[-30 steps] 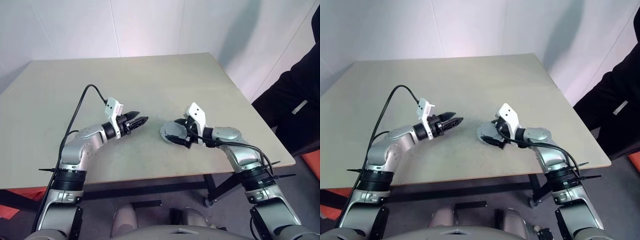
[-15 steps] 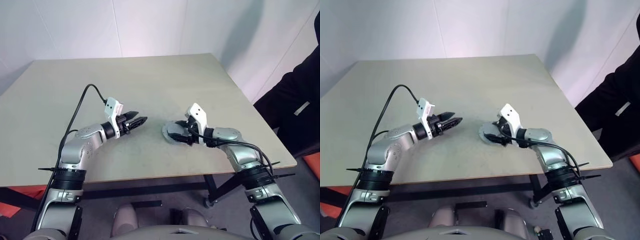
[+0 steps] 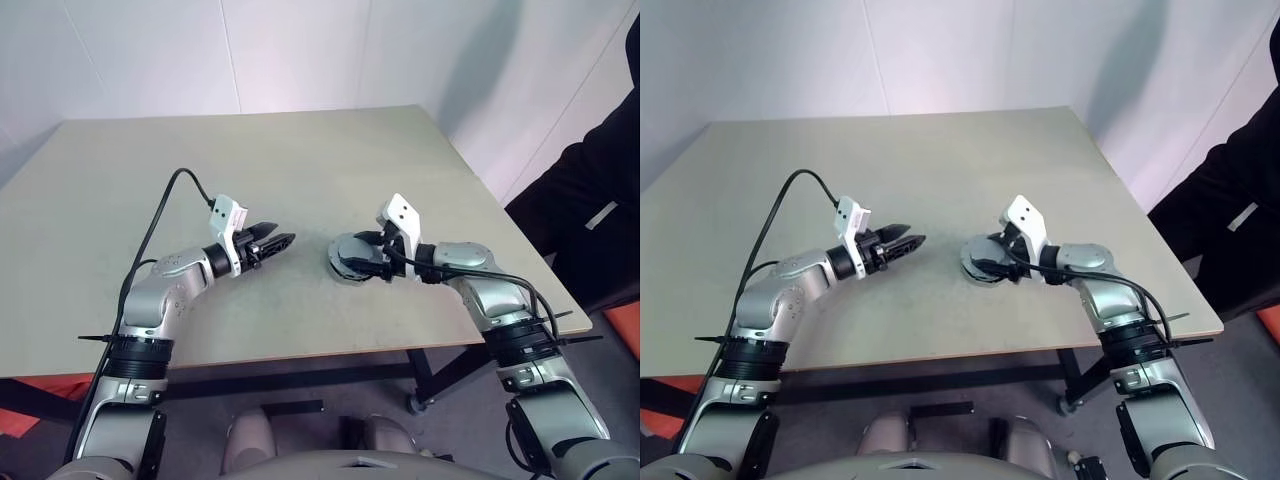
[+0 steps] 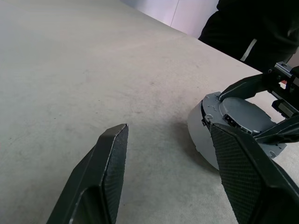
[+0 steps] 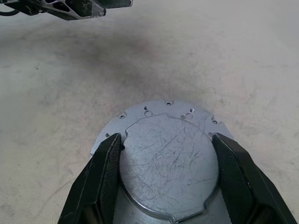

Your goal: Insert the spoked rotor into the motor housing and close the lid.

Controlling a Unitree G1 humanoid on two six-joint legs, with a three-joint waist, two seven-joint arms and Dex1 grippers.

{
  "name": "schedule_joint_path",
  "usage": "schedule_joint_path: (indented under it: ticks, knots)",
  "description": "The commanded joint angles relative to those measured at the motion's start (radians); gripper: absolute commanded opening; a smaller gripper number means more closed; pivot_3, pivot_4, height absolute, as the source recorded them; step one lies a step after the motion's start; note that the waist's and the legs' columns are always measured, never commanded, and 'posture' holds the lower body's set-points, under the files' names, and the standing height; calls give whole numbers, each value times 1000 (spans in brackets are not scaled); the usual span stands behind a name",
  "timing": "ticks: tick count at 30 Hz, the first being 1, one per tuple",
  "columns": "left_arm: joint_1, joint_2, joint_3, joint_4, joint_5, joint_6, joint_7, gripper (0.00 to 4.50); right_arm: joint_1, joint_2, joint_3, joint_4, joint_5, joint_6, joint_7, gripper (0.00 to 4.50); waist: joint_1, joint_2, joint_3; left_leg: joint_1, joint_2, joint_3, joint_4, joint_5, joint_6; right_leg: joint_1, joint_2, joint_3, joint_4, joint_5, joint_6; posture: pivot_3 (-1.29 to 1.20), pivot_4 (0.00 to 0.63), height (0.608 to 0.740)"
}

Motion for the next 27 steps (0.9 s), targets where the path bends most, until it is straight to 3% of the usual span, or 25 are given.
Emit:
schedule_joint_path:
  ticks: [1,27]
  knots:
    - [-17,8,5,-15,4,-21,2,2998,-35,12,-7,17,-2,-42,-1,2965,0,0,0,0,0,0,0,0,0,0,0,0,0,0,0,0,0,740]
    - [-5,7,4,-30,8,-12,4,2998,-142,45,46,305,-97,-214,70,2965,-2,0,0,1,0,0,1,0,0,1,0,0,1,0,0,0,0,740]
